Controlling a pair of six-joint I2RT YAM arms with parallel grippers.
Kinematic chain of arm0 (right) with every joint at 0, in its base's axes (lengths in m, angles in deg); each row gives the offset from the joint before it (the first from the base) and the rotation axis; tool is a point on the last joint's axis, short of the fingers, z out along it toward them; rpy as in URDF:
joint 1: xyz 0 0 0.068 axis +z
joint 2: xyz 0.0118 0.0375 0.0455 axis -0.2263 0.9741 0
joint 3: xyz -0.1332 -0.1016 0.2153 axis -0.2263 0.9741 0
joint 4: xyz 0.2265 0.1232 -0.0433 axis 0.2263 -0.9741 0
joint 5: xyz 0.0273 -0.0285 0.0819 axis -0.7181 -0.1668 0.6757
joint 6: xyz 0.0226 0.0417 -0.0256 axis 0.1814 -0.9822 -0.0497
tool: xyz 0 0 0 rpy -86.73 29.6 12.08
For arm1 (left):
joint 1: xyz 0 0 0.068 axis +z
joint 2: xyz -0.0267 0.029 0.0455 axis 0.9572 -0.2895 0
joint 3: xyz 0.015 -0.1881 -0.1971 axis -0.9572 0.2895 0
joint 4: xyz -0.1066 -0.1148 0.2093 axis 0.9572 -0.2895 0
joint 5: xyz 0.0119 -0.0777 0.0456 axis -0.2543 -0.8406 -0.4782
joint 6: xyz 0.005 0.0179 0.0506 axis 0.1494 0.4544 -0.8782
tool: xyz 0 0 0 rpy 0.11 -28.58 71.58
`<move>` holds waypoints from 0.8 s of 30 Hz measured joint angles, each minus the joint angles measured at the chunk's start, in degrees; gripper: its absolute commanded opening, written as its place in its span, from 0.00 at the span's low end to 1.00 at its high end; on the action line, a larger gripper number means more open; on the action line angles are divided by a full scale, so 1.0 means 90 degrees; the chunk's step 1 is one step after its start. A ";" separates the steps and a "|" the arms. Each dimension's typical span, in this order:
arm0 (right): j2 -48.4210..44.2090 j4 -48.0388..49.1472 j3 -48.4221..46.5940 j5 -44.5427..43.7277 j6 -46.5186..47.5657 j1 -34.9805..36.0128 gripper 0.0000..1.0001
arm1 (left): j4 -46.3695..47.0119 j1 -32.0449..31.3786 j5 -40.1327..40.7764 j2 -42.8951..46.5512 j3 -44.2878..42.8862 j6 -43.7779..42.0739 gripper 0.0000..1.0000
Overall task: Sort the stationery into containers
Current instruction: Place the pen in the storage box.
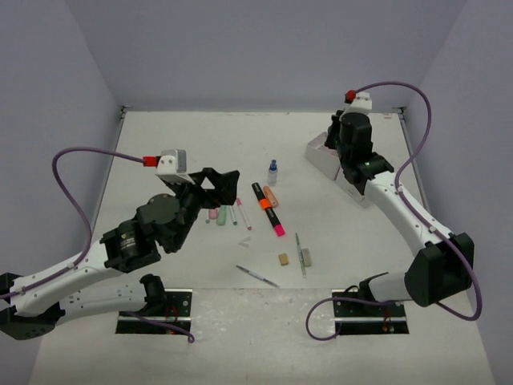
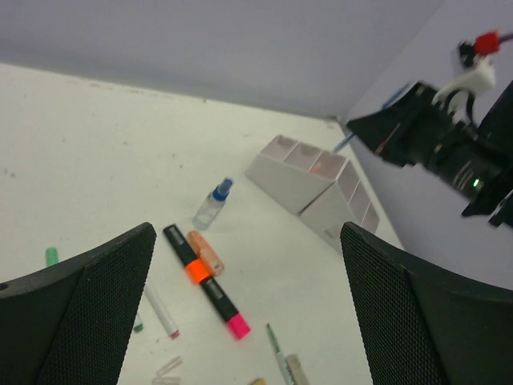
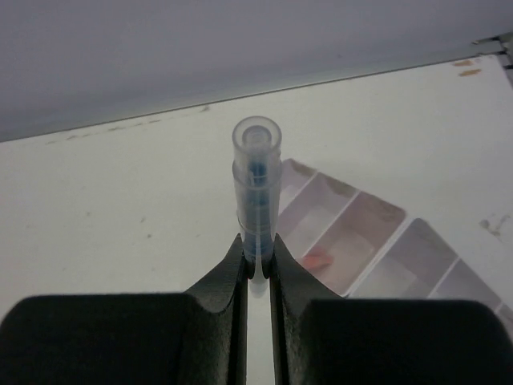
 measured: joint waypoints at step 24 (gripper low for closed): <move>0.1433 0.0035 0.0122 -0.0777 -0.0309 -0.0766 0.24 | -0.0813 0.0002 -0.0576 0.0034 0.1124 0.0758 0.98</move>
